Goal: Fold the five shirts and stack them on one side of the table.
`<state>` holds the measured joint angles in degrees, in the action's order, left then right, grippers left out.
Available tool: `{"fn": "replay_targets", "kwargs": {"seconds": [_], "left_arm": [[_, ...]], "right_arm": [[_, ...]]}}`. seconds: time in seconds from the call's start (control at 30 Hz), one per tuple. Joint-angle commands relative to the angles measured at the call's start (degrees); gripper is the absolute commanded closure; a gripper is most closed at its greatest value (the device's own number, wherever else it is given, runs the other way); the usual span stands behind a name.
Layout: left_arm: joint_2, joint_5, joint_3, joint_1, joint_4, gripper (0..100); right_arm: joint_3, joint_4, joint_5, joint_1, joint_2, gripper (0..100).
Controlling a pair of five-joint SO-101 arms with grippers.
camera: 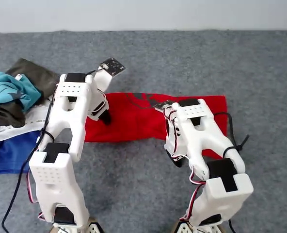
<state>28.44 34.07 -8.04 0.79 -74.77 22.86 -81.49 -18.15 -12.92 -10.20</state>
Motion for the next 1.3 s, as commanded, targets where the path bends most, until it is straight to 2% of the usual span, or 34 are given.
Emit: {"fn": "replay_targets", "kwargs": {"seconds": [0.0, 0.17, 0.53, 0.6, 0.77, 0.83, 1.27], "left_arm": [[-3.3, 1.9, -0.3, 1.1, 0.8, 73], [-2.8, 1.7, -2.8, 3.7, 3.9, 73], [-2.8, 0.3, -5.0, 4.4, 8.0, 73], [-3.4, 0.2, -5.1, 4.6, 5.5, 73], [-6.2, 0.0, -11.9, 2.5, -14.5, 73], [-6.9, 0.0, -13.6, 1.7, -19.5, 73], [5.3, 0.3, -13.1, 2.8, -20.7, 73]], "right_arm": [[-0.2, 0.4, -0.5, -0.1, 2.9, 83.7], [-0.2, 0.4, -0.5, -0.5, 2.9, 83.7], [-0.2, 0.4, -0.5, -3.0, 2.9, 83.7], [-0.2, 0.4, -0.5, -3.0, 2.9, 83.7], [-0.2, 0.4, -0.5, -3.1, 2.9, 83.7], [-0.2, 0.4, -0.5, -3.1, 2.9, 83.7], [-0.2, 0.4, -0.5, -2.9, 2.9, 83.7]]}}
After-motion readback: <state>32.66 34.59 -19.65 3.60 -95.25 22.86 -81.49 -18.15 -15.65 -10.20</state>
